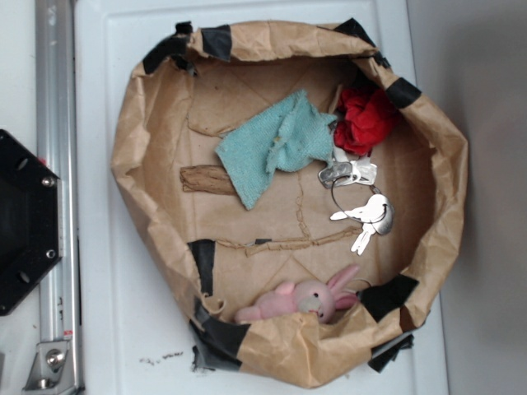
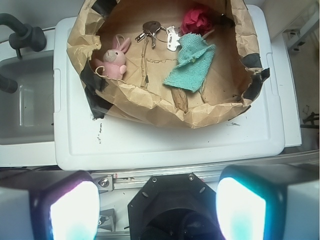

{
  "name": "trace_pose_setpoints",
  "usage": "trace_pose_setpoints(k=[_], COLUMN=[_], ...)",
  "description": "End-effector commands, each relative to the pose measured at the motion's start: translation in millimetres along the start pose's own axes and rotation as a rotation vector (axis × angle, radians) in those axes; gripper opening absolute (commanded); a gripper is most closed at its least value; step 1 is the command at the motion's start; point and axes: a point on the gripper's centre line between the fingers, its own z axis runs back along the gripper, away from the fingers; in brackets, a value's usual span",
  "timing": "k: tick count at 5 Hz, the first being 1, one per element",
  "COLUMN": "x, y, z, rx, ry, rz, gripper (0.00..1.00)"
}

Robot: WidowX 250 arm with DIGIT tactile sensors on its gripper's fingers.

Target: Grab the blue cloth.

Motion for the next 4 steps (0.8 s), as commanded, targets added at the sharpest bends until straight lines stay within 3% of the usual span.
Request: trace_pose_setpoints(k=[1, 2, 3, 4], x=[0.0, 45.3, 76.3, 97.1], y=[0.0, 37.9, 53.6, 63.3], z=[0.0, -54.1, -80.2, -113.9], rx=[0.000, 0.073, 0.151, 0.158], ry=[0.000, 0.089, 0.032, 0.013], rz=[0.000, 0.170, 0.323, 0.359], gripper=[1.00, 1.00, 1.00, 1.00])
